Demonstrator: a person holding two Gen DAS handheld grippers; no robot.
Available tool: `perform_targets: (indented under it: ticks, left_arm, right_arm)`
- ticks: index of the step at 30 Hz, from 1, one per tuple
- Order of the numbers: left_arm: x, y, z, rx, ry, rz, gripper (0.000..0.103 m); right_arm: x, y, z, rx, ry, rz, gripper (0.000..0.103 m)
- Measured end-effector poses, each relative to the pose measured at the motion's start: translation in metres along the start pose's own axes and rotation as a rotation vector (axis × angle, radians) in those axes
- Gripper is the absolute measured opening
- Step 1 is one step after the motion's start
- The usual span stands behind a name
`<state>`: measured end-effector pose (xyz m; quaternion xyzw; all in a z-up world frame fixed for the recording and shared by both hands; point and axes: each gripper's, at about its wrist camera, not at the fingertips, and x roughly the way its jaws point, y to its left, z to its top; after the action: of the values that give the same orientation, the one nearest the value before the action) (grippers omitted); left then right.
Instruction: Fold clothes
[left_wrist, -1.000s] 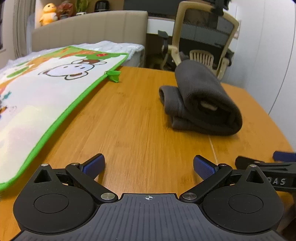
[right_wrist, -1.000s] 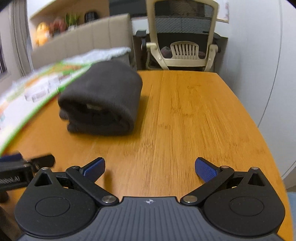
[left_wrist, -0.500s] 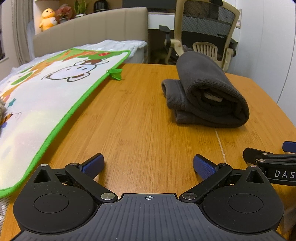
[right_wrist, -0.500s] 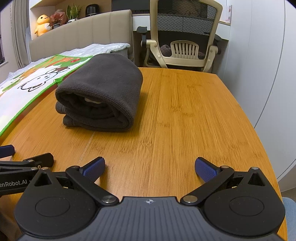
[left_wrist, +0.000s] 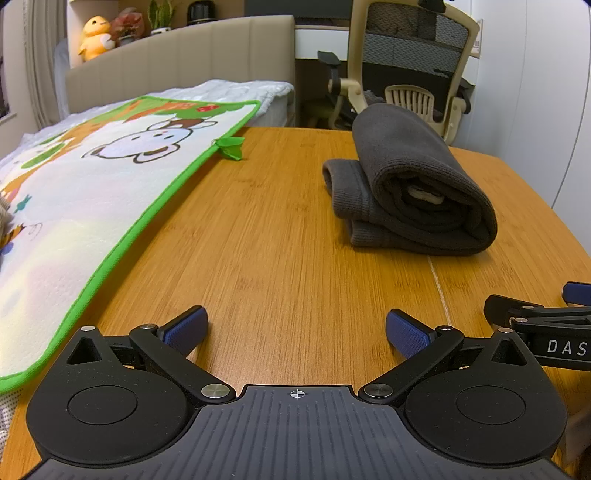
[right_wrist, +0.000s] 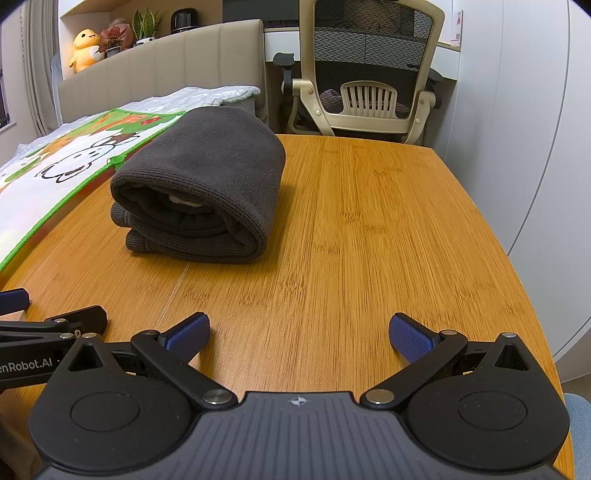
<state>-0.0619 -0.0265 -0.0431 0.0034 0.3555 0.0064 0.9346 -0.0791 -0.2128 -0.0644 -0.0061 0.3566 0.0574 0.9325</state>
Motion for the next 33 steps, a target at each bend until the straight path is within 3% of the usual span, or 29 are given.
perform_targets:
  ticks: [33]
  left_arm:
    - [0.0022, -0.0026, 0.0013, 0.025, 0.002, -0.016, 0.103]
  right_arm:
    - [-0.0004, 0.0008, 0.0007, -0.001, -0.001, 0.004, 0.103]
